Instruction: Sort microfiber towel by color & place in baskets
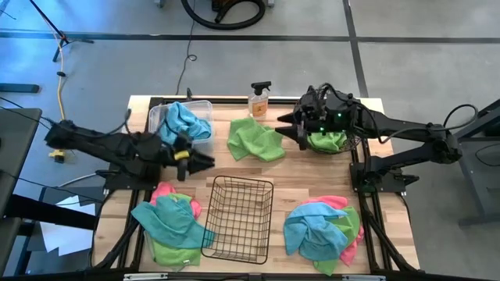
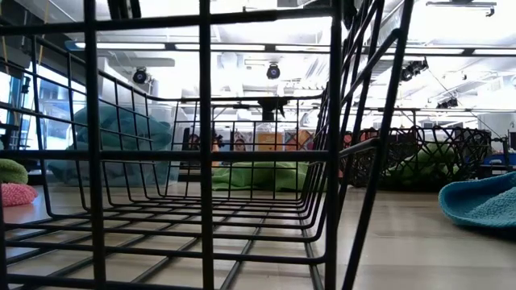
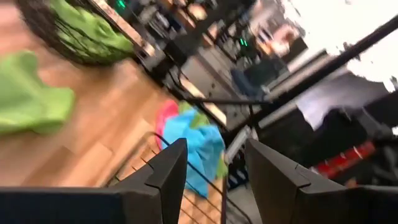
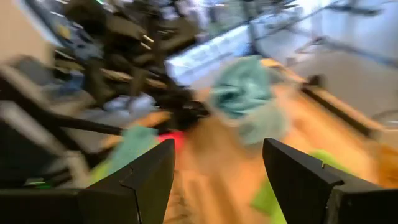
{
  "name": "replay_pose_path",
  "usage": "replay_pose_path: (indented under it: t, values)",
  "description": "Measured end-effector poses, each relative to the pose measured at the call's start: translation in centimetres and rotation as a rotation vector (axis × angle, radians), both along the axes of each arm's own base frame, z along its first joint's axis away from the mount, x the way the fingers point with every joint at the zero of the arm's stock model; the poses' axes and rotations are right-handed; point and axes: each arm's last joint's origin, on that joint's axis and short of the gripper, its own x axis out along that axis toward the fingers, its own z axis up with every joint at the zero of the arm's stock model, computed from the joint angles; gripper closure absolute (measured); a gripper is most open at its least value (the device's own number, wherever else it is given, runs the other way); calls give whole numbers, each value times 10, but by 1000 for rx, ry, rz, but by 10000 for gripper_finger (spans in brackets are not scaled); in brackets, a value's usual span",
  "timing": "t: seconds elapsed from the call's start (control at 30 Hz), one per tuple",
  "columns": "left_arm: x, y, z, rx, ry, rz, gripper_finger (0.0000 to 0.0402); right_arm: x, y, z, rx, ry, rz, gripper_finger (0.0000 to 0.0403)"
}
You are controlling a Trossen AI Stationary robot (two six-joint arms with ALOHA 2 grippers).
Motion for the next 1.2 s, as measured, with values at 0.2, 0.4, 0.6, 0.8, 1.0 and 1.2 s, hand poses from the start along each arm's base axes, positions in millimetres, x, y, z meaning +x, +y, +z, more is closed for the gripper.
replay_pose_path:
  t: [0.2,0.4,0.6,0.8,1.0,1.2]
  values:
    - [2,-31,12,154,167,-228,252,4,13,11,97,-121,90,162]
    - [-14,-69,6,422,607,-520,252,6,30,19,115,-195,114,162]
    - [-33,-118,-30,652,763,-789,252,7,39,18,152,-197,83,162]
    - [-49,-149,-72,762,803,-947,252,7,41,18,150,-193,69,162]
    - [-64,-155,-108,811,888,-953,252,7,41,14,151,-147,67,162]
    - [-65,-155,-125,791,976,-948,252,6,42,8,146,-83,108,162]
